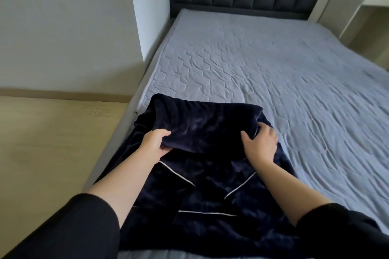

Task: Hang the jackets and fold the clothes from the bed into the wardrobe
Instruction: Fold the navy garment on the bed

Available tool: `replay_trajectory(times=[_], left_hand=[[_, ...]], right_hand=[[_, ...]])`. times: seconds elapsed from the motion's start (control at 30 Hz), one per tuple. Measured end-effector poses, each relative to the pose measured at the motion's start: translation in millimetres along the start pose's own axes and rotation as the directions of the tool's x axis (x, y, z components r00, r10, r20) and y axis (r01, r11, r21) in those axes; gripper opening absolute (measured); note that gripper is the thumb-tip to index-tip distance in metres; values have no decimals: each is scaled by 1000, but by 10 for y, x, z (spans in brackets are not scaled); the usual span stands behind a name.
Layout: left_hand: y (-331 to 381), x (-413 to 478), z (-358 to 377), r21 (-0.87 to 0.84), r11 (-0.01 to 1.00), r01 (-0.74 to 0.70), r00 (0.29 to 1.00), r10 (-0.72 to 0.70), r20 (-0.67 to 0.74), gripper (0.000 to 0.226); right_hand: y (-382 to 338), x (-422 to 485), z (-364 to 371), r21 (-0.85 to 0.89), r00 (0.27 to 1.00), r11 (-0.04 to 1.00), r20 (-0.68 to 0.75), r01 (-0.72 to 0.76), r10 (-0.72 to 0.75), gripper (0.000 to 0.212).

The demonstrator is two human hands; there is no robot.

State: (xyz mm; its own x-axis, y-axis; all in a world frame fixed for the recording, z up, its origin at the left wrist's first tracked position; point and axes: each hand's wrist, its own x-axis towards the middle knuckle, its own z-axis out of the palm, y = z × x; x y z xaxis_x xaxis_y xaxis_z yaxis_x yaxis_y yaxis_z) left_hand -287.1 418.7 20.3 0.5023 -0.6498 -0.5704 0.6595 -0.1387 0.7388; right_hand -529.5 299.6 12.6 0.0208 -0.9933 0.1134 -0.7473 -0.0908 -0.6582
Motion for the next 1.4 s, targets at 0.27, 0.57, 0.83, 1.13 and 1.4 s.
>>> replay_trajectory(times=[0.27,0.57,0.83,1.13,1.4], left_hand=[[-121,-83,-293,-153,984,88,984,-62,165,19],[-14,168,-330,303,941,-150,982,177,-63,42],[198,474,97,593,750,-293,853,485,-192,17],[195,612,-18,865,303,-400,507,859,-67,45],[-135,937,563,621,-687,-377,598,332,730,58]], right_hand=[[203,272,-3,704,897,560,286,-436,338,8],[579,528,-77,346,847,800,406,-490,343,26],[282,666,61,497,894,764,382,-412,234,27],[236,315,43,88,995,996,-97,-20,28,19],[-272,488,732,-362,766,678,359,640,-533,56]])
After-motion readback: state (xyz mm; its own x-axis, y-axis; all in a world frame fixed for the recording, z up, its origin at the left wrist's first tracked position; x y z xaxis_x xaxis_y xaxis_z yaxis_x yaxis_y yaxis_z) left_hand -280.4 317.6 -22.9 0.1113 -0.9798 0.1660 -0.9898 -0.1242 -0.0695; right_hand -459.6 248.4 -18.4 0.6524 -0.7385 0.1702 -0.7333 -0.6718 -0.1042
